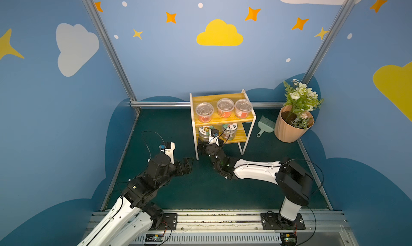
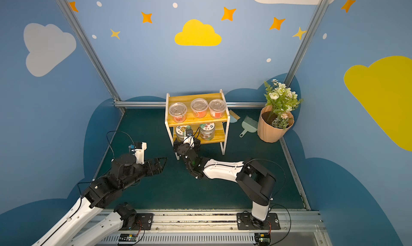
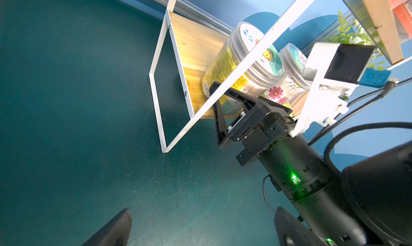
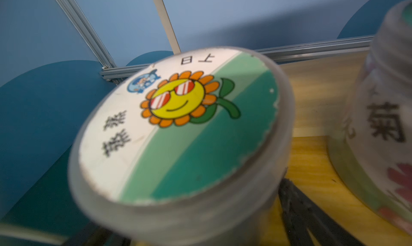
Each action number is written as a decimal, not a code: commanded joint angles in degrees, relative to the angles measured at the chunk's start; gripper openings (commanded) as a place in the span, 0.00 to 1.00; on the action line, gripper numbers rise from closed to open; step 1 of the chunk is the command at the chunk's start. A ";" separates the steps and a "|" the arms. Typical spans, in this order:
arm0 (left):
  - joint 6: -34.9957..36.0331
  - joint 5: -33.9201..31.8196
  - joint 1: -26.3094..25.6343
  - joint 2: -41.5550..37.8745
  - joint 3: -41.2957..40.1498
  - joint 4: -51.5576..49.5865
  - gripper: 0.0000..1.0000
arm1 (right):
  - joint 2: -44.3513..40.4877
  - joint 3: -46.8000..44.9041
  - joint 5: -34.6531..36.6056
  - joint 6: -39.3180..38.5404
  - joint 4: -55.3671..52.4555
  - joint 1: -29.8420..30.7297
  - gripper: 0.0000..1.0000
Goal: Place the seed container on the shelf
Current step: Place the seed jar on the shelf.
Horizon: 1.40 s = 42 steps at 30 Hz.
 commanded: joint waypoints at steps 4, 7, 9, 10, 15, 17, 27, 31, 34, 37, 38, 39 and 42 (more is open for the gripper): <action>-0.82 0.72 0.23 -0.47 0.34 -1.39 1.00 | -3.25 -2.87 2.18 1.43 1.94 -0.11 0.91; -1.37 1.28 0.29 -0.21 0.13 -0.94 1.00 | -3.01 -2.26 1.82 0.49 3.55 -0.38 0.85; -1.68 1.75 0.31 0.07 0.05 -0.81 1.00 | -2.68 -1.37 1.50 0.04 3.58 -0.72 0.81; -1.84 1.93 0.28 0.23 0.05 -0.75 1.00 | -2.47 -1.04 1.18 -0.15 3.77 -0.90 0.79; -1.95 2.30 0.23 0.62 -0.03 -0.72 1.00 | -1.34 0.03 -0.08 -0.55 3.88 -1.94 0.74; -1.95 2.39 0.24 0.58 -0.04 -0.70 1.00 | -0.88 0.03 -0.48 -0.36 3.89 -2.35 0.73; -3.90 2.78 0.30 0.29 -0.97 0.03 1.00 | -0.90 -0.09 -3.95 0.97 1.11 -3.24 0.73; -5.15 3.35 0.24 0.48 -1.64 1.57 1.00 | -3.57 -2.80 -2.98 1.64 0.18 -2.25 0.85; -5.52 3.76 0.23 1.25 -1.62 2.13 1.00 | -6.01 -5.07 -2.64 1.51 -0.45 -1.25 0.90; -5.32 3.73 0.24 1.76 -1.27 1.97 1.00 | -8.62 -6.88 -2.04 1.37 -2.74 -0.18 0.93; -5.21 3.43 0.32 1.71 -1.22 1.74 1.00 | -9.51 -7.64 -1.46 1.21 -3.21 0.24 0.94; -5.04 2.90 0.24 1.47 -1.03 1.56 1.00 | -10.59 -8.61 -0.66 1.03 -3.60 0.71 0.94; -3.88 -0.64 0.29 0.14 -0.50 0.57 1.00 | -14.74 -11.83 2.19 -0.66 -4.25 2.25 0.97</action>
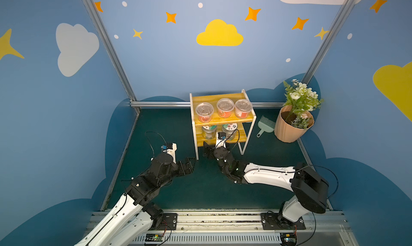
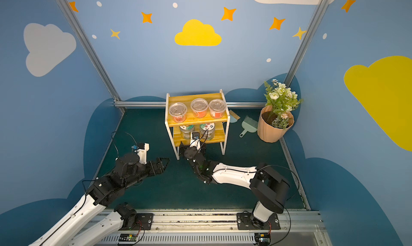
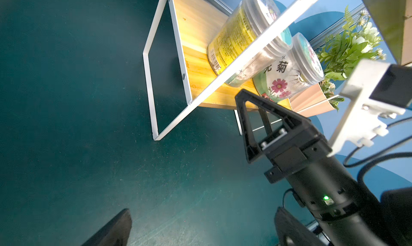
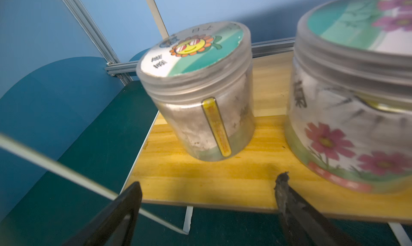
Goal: Place the seed container on the shelf
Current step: Place the seed jar on the shelf, then reset both arms
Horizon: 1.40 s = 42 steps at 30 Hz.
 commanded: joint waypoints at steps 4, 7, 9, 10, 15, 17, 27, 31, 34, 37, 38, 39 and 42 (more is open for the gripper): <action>5.57 -10.80 0.31 -2.92 2.04 -2.16 1.00 | -13.32 -7.35 9.20 -3.93 -7.34 3.04 0.98; 8.51 -15.32 0.58 -1.65 3.97 -5.21 1.00 | -23.05 -10.82 12.59 -4.89 -16.35 3.10 0.98; 10.35 -17.62 0.73 -0.83 4.00 -5.44 1.00 | -29.92 -12.66 15.09 -5.31 -23.50 2.88 0.98; 11.15 -19.21 0.75 -0.74 3.65 -5.12 1.00 | -33.56 -13.33 16.34 -5.49 -28.00 2.33 0.98; 16.10 -26.51 2.41 -1.36 -0.81 1.98 1.00 | -52.47 -22.88 17.46 -12.32 -36.33 -4.16 0.98; 19.68 -26.73 4.19 -1.30 -3.35 6.80 1.00 | -60.16 -26.70 15.59 -17.28 -36.32 -8.78 0.98; 27.35 -18.41 20.66 11.37 -6.20 22.77 1.00 | -63.00 -33.07 -10.00 -17.10 -33.96 -39.88 0.98; 31.25 -16.78 24.81 16.64 -8.59 31.95 1.00 | -49.28 -32.42 -13.21 -16.86 -24.80 -47.18 0.98; 33.85 -15.84 26.25 19.00 -11.80 39.39 1.00 | -42.87 -32.07 -11.29 -19.70 -17.96 -49.30 0.98; 35.58 -16.00 27.66 21.61 -14.23 45.64 1.00 | -39.30 -34.01 -13.45 -23.00 -10.23 -51.81 0.98; 35.65 -15.85 28.18 22.36 -14.78 47.10 1.00 | -38.21 -34.31 -14.46 -22.42 -9.39 -52.96 0.98; 35.64 -15.64 28.62 23.17 -15.52 49.06 1.00 | -37.02 -34.54 -15.70 -21.64 -8.52 -54.25 0.98; 37.07 -14.86 29.15 25.57 -17.66 55.01 1.00 | -33.96 -36.71 -15.99 -21.94 -2.36 -55.78 0.98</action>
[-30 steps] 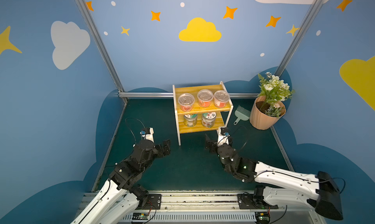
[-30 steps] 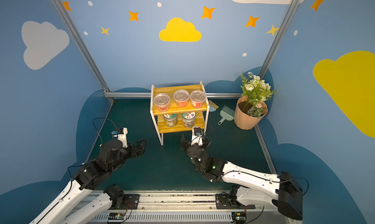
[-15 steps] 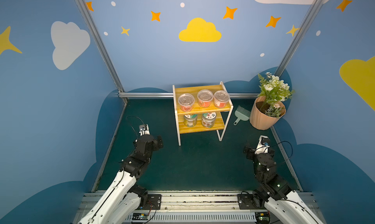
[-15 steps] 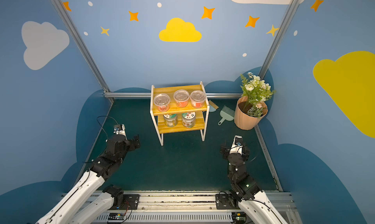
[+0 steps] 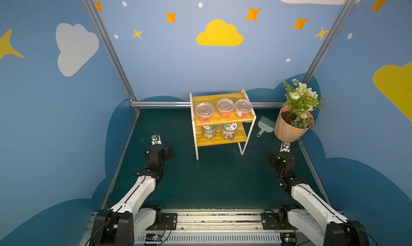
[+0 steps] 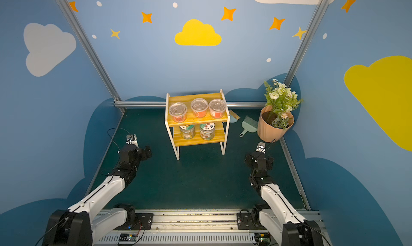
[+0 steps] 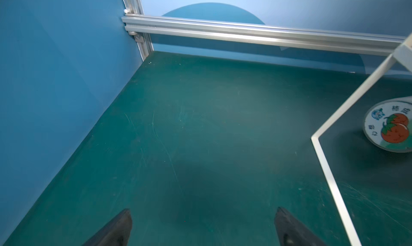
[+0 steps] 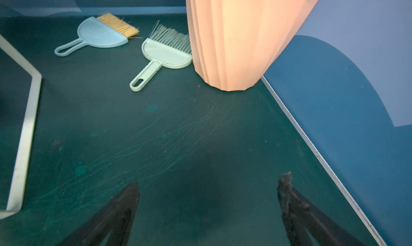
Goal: Place the seed container on the shelf
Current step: Reset both arms
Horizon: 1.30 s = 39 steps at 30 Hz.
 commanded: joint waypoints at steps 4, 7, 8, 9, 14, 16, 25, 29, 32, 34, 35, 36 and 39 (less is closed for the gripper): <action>4.32 1.92 1.67 6.50 -2.00 16.09 1.00 | 7.60 -2.30 -2.17 -2.16 15.91 -2.51 0.98; 4.40 5.15 2.91 11.40 -2.05 21.08 1.00 | 11.47 0.07 -3.48 -3.49 16.81 -3.36 0.98; 4.88 5.80 3.14 12.89 -1.81 22.60 1.00 | 12.64 0.15 -4.12 -4.07 18.48 -3.52 0.98; 5.37 5.68 3.17 14.44 -1.41 23.33 1.00 | 13.95 0.25 -4.64 -4.75 20.86 -3.65 0.98; 6.50 5.23 3.60 20.79 -3.17 33.10 1.00 | 19.48 0.40 -6.64 -7.12 30.39 -3.85 0.98; 5.90 5.39 3.78 23.95 -4.90 38.25 1.00 | 20.91 1.21 -6.88 -7.94 30.99 -3.61 0.98; 7.63 12.64 4.64 27.75 -2.69 37.21 1.00 | 20.56 0.86 -16.70 -7.72 31.39 -3.98 0.98; 7.57 12.53 4.74 27.91 -2.43 37.02 1.00 | 21.01 -1.10 -14.95 -5.71 36.05 -4.02 0.98; 7.63 12.53 4.74 27.89 -2.54 37.12 1.00 | 24.19 -2.64 -18.50 -6.19 37.98 -4.29 0.98; 7.56 12.61 4.72 27.91 -2.66 37.17 1.00 | 32.52 -2.96 -14.98 -4.77 50.10 -4.39 0.98; 7.59 12.65 4.74 27.74 -2.72 37.26 1.00 | 35.87 -2.85 -14.54 -4.90 55.51 -4.63 0.98; 7.68 12.60 4.73 27.89 -2.68 37.40 1.00 | 34.66 -2.13 -15.49 -4.96 52.71 -4.55 0.98; 7.67 12.45 4.66 27.98 -2.79 37.80 1.00 | 29.32 4.22 -16.36 -2.24 31.42 -5.35 0.98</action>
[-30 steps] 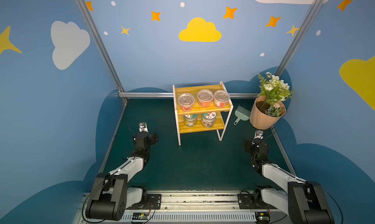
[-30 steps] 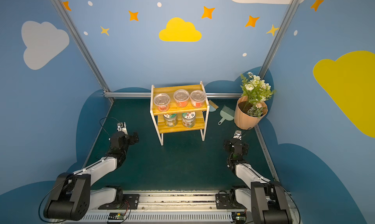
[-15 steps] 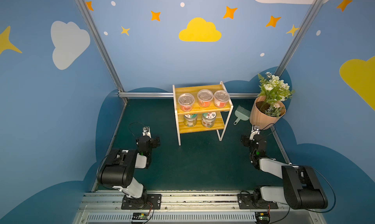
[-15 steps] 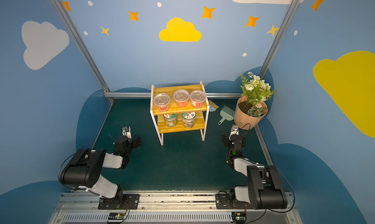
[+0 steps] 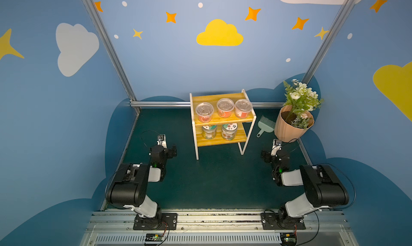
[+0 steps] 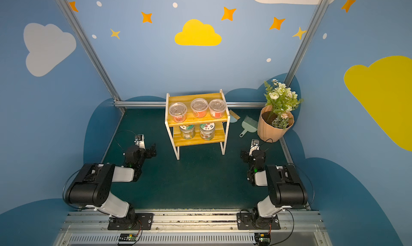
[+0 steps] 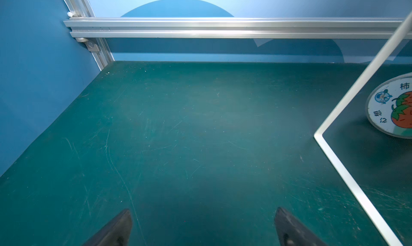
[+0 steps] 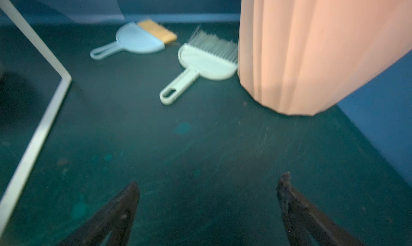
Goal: Place the seed container on the shelf
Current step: Reset both arms
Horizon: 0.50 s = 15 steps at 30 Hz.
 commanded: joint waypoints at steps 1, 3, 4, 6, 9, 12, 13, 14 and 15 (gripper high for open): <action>0.62 0.66 0.11 -0.46 0.08 0.55 1.00 | -3.38 7.04 -0.72 1.85 -10.46 -0.62 0.98; 0.60 0.73 0.18 -0.39 0.07 0.55 1.00 | -2.93 7.56 -0.21 0.79 -10.81 -0.07 0.98; 0.64 0.82 0.19 -0.40 0.12 0.53 1.00 | -2.27 6.70 0.03 1.26 -8.20 -0.09 0.98; 0.60 0.78 0.18 -0.48 0.11 0.55 1.00 | 0.09 4.02 -0.60 0.55 0.59 -0.03 0.97; 0.62 0.80 0.16 -0.35 0.16 0.52 1.00 | 0.57 1.61 -0.61 -0.09 6.14 0.32 0.98; 0.64 0.77 0.20 -0.39 0.11 0.55 1.00 | 1.41 1.73 -0.22 -0.23 7.36 0.39 0.98; 0.67 0.75 0.14 -0.34 0.16 0.55 1.00 | 1.62 1.74 -0.19 -0.54 7.93 0.41 0.98; 0.60 0.75 0.20 -0.39 0.10 0.54 1.00 | 1.07 1.90 -0.14 -0.24 6.44 0.41 0.98; 0.60 0.76 0.18 -0.37 0.12 0.54 1.00 | 1.06 1.96 -0.14 -0.12 6.44 0.41 0.98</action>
